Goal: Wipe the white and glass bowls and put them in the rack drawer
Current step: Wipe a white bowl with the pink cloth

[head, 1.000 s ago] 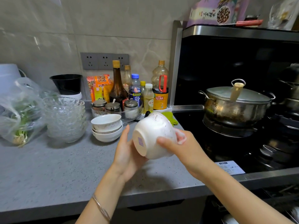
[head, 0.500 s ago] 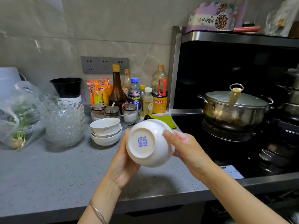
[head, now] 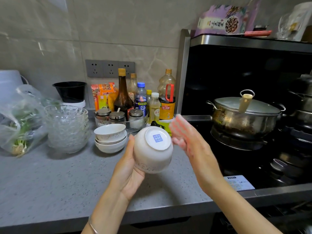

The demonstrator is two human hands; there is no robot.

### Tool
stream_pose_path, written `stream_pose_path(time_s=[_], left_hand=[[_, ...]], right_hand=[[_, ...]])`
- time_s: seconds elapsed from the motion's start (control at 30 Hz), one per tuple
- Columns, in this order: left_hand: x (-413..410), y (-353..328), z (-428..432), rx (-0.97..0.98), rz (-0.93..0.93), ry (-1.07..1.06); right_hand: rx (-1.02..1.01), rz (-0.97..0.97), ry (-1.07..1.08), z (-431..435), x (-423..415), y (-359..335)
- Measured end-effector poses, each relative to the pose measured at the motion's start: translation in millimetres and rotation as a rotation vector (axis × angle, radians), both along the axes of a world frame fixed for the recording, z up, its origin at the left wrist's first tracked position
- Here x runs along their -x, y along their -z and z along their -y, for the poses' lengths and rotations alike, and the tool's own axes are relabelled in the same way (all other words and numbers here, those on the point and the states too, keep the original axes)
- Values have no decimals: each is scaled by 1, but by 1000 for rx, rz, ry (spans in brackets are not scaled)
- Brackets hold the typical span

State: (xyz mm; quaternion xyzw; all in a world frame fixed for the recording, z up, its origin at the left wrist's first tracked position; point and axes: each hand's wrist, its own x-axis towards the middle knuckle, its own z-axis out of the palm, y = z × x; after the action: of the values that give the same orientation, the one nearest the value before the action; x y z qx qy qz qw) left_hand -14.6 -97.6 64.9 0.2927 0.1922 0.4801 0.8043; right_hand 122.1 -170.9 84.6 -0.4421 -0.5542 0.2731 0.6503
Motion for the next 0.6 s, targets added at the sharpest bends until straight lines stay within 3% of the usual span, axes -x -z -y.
stream_pose_path(time_s=[0.1,0.17,0.33,0.47,0.6], left_hand=[[-7,2,5,-41,-64,-18],[-7,0,7,-84,-66,-66],[-8,-4,7,-84,-35,-222],[-14,-2,15,-106,-106,-166],[-16,-6,17,-163,-113,-162]], right_hand=[[-142,676,190,-9,8,11],[-230,955,310,-16,7,24],[-286,918,358,-8,13,42],[-386,1057,444,-8,21,35],[-322,1018,469,-13,15,21]])
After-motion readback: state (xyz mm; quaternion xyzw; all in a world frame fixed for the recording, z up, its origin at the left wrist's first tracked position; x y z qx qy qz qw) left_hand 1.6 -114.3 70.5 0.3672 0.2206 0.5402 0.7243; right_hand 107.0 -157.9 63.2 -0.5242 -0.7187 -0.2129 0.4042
